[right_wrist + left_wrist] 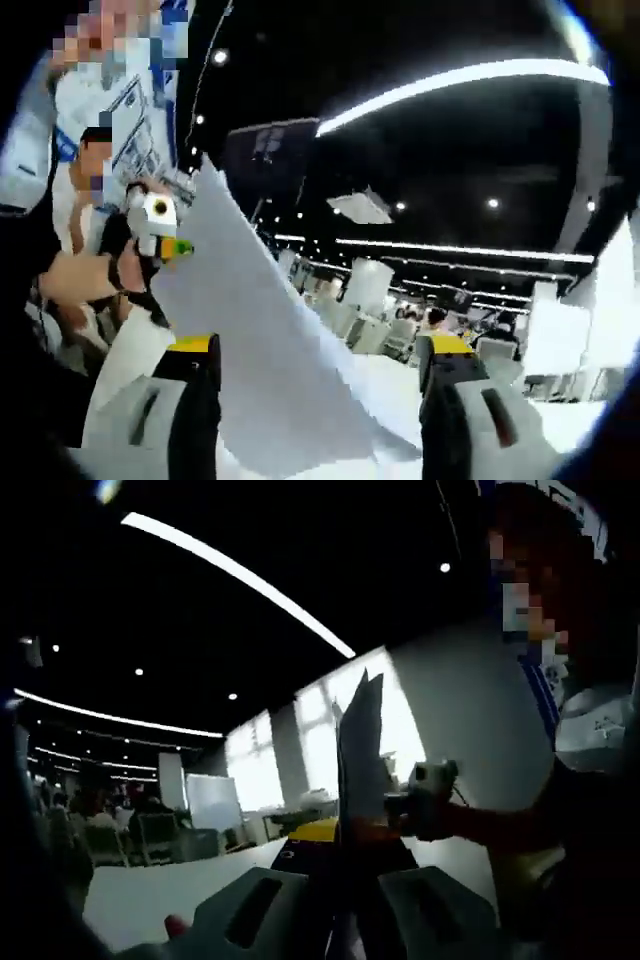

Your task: Organize the stack of printing papers by aligning and flattening the scattered papers on the table

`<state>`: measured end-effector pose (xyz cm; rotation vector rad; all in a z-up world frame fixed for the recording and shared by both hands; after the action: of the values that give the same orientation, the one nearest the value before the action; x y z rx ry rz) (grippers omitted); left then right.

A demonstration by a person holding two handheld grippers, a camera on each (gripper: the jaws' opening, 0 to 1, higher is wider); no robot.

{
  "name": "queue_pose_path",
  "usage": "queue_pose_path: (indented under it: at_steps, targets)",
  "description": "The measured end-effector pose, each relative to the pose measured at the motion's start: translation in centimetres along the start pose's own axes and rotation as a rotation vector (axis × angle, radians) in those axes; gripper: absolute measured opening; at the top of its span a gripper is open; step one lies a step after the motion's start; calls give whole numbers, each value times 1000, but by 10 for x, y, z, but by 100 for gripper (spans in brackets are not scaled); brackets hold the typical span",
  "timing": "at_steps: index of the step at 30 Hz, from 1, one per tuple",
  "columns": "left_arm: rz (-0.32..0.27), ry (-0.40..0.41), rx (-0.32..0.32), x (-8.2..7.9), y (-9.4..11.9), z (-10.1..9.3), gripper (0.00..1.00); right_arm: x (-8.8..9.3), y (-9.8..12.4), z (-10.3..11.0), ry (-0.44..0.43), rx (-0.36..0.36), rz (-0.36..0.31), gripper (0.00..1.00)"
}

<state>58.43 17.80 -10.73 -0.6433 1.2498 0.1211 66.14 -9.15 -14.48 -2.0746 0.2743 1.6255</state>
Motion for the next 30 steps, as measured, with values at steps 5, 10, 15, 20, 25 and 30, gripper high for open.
queue_pose_path:
  at_steps: [5,10,15,20,25,30]
  targets:
    - [-94,146,5,-5,9,10,5,15,-4,1,-183,-73,-36,74]
    - [-154,207,9,-3,9,14,5,38,-18,5,-396,-176,-85,78]
    - [-148,231,9,3,9,13,5,52,-18,1,-412,-201,-63,40]
    - [-117,220,-112,18,12,29,5,36,-10,5,-352,-193,-19,1]
    - [30,170,-169,51,3,37,5,30,-5,-10,-185,21,140,0]
    - [191,62,-302,83,-5,54,6,15,-5,2,27,118,200,0]
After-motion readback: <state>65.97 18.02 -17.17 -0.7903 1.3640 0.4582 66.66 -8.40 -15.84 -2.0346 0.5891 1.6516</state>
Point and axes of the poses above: the point that each gripper's makers call its tool centre point, and the gripper's own axes: y roughly backward along the fingers, z roughly to its left, x roughly out of its underside, the point moved 5 cm from there along y, roughly backward along the fingers, and after that the axes turned 2 degrees about -x, right-handed, at the moved point
